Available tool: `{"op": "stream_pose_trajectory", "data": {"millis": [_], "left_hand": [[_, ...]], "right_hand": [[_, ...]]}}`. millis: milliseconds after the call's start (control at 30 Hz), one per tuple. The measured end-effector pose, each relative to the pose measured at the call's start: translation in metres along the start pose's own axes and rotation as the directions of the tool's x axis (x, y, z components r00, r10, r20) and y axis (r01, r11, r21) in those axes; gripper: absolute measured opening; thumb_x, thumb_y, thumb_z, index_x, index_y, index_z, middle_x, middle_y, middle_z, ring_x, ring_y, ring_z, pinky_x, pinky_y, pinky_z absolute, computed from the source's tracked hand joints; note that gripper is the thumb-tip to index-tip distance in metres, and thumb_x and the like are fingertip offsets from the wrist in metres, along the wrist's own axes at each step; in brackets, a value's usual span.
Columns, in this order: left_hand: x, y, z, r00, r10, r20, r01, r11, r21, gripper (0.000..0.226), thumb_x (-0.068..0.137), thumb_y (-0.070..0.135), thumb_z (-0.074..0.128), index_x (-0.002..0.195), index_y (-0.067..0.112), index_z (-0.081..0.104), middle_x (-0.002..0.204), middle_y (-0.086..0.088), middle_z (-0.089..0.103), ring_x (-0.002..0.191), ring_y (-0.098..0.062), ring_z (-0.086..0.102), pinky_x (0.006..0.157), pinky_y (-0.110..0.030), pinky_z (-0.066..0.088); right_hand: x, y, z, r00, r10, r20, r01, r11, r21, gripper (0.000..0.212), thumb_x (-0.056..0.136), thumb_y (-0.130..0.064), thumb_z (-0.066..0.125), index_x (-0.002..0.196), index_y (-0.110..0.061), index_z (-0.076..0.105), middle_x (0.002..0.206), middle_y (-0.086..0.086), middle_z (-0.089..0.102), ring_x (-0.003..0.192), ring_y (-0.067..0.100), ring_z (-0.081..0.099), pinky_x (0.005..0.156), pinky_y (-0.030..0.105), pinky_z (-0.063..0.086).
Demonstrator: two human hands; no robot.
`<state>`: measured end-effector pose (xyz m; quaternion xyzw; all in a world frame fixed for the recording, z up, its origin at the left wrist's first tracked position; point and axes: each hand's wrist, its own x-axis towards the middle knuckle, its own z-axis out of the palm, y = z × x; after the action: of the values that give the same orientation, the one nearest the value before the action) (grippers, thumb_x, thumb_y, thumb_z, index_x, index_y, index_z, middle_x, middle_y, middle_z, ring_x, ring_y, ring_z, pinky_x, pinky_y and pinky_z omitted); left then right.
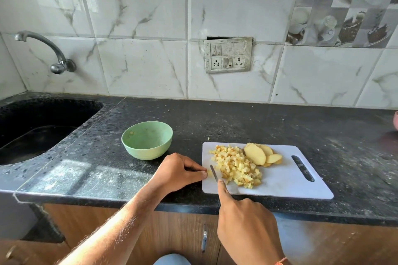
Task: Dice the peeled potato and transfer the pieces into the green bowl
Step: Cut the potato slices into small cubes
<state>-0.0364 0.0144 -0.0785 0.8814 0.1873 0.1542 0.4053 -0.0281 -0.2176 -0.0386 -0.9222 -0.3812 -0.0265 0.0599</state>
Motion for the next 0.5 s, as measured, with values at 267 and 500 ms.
{"op": "stream_pose_trajectory", "data": {"millis": [267, 500], "left_hand": [[-0.001, 0.0, -0.002, 1.0, -0.021, 0.014, 0.022, 0.999, -0.044, 0.009, 0.08, 0.038, 0.092, 0.087, 0.035, 0.086, 0.072, 0.018, 0.076, 0.047, 0.003, 0.048, 0.05, -0.015, 0.037], [0.001, -0.002, 0.002, 1.0, -0.024, -0.002, 0.023, 0.998, -0.06, 0.008, 0.08, 0.041, 0.092, 0.083, 0.037, 0.086, 0.074, 0.016, 0.077, 0.047, 0.002, 0.048, 0.049, -0.018, 0.038]], "right_hand": [[0.016, -0.012, 0.005, 0.999, -0.042, -0.017, 0.041, 0.998, -0.049, 0.067, 0.102, -0.021, 0.038, 0.165, -0.025, 0.016, 0.11, 0.006, 0.073, 0.094, 0.025, 0.07, 0.066, 0.034, 0.046], [0.008, -0.007, 0.002, 0.993, -0.057, 0.099, 0.06, 0.998, -0.027, 0.073, 0.102, -0.021, 0.04, 0.165, -0.028, 0.004, 0.112, 0.009, 0.072, 0.1, 0.029, 0.069, 0.072, 0.033, 0.043]]}}
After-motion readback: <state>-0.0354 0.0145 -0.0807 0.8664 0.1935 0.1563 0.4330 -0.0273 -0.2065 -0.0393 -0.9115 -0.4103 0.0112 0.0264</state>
